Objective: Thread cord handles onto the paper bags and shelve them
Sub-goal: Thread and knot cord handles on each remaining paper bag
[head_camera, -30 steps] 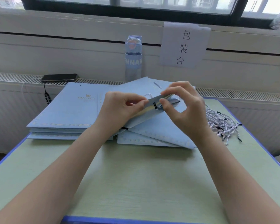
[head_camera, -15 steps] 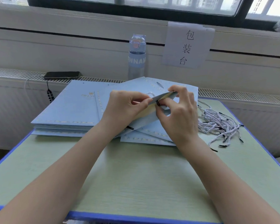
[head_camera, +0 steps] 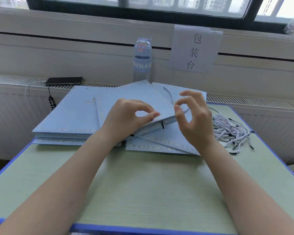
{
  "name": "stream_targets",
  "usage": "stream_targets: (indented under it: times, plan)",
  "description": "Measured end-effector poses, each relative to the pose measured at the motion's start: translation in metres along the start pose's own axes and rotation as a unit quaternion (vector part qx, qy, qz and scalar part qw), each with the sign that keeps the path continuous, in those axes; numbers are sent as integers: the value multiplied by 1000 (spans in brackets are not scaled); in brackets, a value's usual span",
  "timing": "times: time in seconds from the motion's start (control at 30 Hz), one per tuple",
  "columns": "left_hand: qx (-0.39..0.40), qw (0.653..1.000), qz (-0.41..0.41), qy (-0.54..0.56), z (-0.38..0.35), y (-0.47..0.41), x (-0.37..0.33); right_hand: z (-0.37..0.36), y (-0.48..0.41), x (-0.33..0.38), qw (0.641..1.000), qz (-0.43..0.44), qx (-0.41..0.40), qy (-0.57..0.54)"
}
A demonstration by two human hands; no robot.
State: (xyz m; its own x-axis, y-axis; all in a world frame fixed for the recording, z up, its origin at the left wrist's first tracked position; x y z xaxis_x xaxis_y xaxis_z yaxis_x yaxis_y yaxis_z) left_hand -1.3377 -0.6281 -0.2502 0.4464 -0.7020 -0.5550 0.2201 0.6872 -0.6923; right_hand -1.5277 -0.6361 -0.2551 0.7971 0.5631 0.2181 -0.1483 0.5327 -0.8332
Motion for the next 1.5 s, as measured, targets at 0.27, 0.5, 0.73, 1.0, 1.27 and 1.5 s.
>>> stream_targets:
  times: [0.27,0.5,0.73,1.0,1.27,1.5]
  plan:
    - [79,969,216,-87,15,1,48,-21,12,-22,941,-16,337,6]
    - [-21,971,229,-60,20,5,62,-13,10,-22,931,-16,364,-4]
    - [-238,955,137,-114,34,3,62,-16,8,-22,930,-13,368,-10]
    - [-301,942,105,-102,35,5,64,-15,8,-24,922,-3,386,-16]
    - [-329,821,305,354,42,-4,49,-16,8,-24,921,14,389,-16]
    - [-391,492,293,720,73,-2,50,-20,8,-25,924,10,382,-12]
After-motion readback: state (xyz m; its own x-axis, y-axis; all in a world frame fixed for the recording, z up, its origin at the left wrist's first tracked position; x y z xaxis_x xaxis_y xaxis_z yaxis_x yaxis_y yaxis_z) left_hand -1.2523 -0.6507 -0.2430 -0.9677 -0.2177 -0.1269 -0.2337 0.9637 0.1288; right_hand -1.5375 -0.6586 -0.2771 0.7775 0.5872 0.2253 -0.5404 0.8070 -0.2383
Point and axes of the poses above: each hand's wrist, its own y-axis away from the middle knuckle, its own z-axis out of the back of the hand, x = y × z, the point moved 2 cm from there along -y, towards the middle knuckle, and after that the axes turned 11 degrees about y, right-handed, at the moved point
